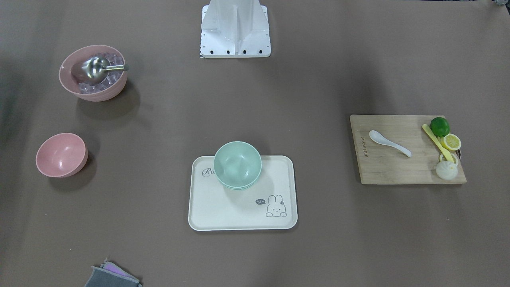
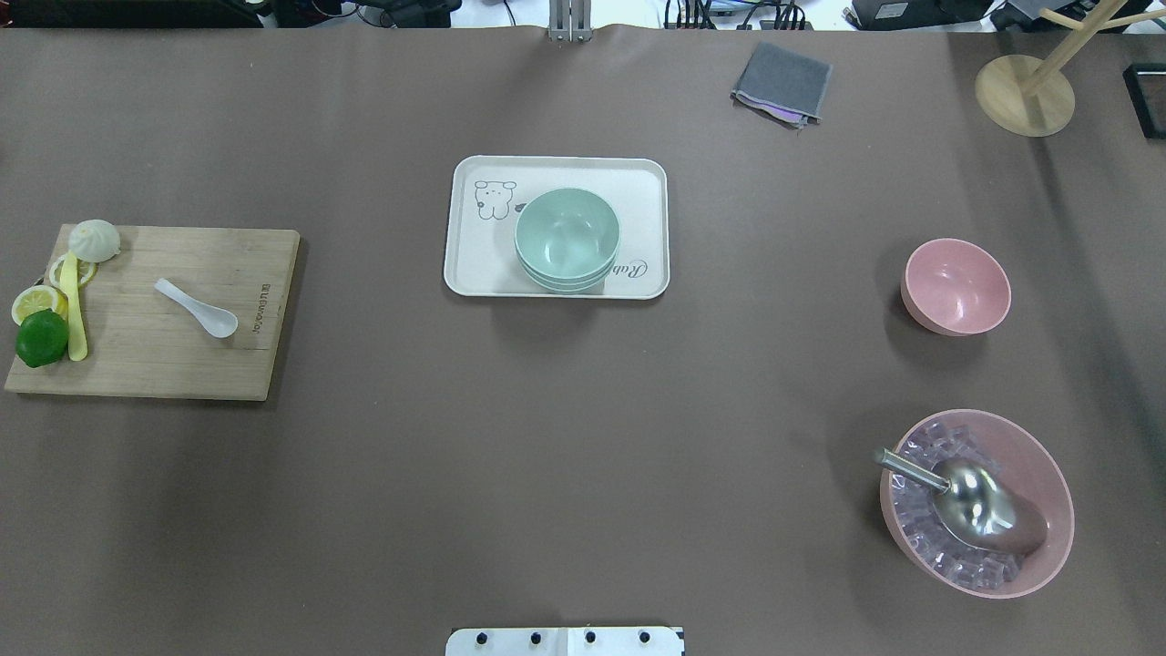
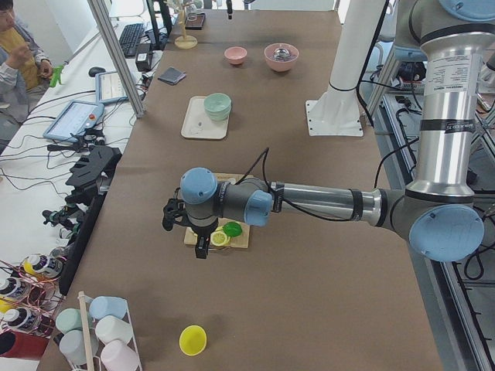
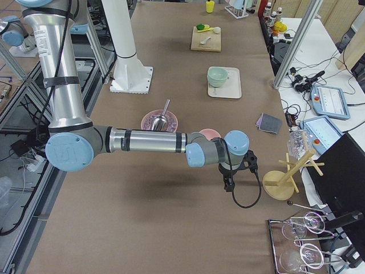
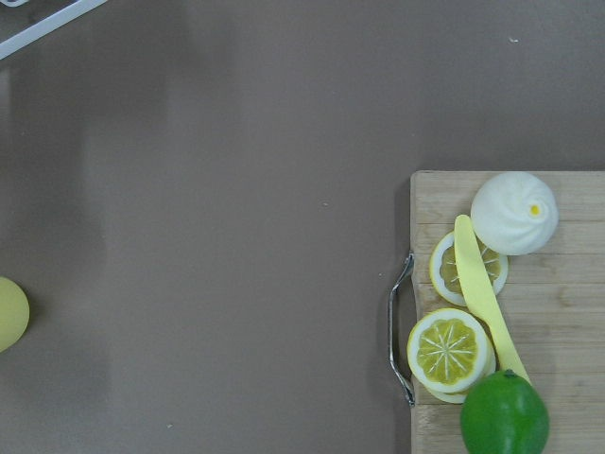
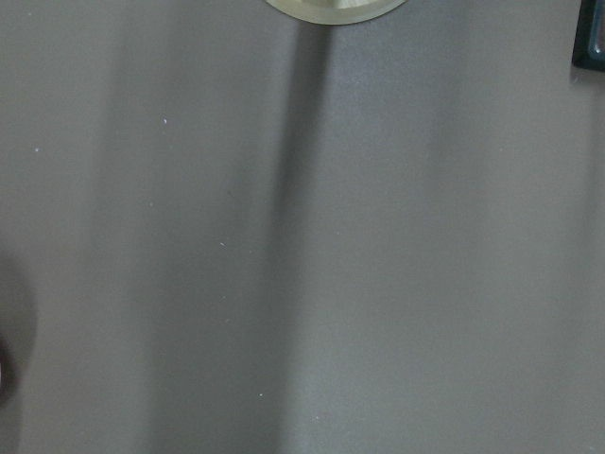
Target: Stack pink bowl on green and place spoon
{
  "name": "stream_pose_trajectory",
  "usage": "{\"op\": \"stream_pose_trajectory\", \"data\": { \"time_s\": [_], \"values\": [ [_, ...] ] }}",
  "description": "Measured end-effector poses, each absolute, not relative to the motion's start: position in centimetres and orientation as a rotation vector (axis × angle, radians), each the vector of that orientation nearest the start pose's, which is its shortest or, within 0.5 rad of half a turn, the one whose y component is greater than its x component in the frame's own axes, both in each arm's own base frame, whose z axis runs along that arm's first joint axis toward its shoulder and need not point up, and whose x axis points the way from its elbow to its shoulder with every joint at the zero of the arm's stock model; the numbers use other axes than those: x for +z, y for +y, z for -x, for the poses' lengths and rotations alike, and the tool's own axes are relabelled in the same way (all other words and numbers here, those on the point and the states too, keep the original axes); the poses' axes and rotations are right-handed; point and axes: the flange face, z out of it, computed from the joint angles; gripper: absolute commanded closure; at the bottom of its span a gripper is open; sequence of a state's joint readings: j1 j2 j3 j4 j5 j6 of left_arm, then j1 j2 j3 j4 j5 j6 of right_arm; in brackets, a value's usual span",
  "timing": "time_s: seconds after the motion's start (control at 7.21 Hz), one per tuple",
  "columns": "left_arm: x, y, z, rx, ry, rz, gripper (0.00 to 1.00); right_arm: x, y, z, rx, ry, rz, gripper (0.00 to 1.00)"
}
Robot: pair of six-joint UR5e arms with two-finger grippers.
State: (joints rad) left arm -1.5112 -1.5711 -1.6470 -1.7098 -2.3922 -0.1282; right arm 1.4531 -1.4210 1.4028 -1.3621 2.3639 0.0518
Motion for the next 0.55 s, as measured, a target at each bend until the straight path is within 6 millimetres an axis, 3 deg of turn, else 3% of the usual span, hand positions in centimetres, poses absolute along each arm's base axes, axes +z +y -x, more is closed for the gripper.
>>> {"op": "stream_pose_trajectory", "data": {
  "time_s": [0.28,0.55],
  "values": [
    [59.9,-49.1,2.3,0.071,0.826,-0.194,0.02,63.2,-57.3,0.4,-0.136,-0.805,-0.118,0.01],
    [61.1,-46.9,1.5,0.1,0.832,-0.216,0.02,62.5,-57.0,0.4,-0.142,-0.81,-0.132,0.01]
  ]
}}
